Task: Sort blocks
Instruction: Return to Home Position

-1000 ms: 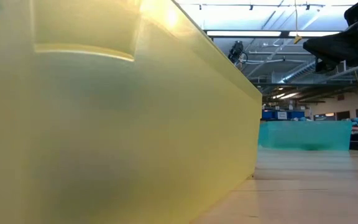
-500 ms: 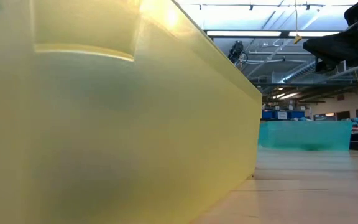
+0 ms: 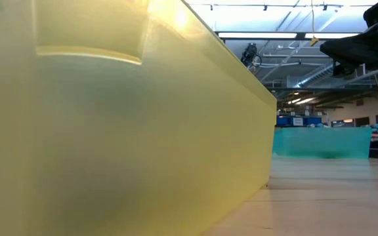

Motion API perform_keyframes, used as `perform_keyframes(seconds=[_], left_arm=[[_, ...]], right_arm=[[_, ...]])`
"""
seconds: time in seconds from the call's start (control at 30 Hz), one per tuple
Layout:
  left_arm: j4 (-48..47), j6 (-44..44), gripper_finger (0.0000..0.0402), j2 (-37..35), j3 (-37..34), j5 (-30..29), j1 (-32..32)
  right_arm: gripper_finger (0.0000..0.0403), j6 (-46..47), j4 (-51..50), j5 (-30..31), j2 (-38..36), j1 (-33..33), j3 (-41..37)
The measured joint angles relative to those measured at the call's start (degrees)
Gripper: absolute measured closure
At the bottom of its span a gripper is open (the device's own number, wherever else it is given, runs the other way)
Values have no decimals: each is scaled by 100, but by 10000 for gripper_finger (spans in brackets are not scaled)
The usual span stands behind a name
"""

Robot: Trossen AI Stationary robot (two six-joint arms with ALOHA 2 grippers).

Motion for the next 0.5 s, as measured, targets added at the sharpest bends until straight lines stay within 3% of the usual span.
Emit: perform_keyframes(seconds=[0.5], left_arm=[[0,2,396,0,0,0,-2]], right_arm=[[356,0,0,0,0,0,0]])
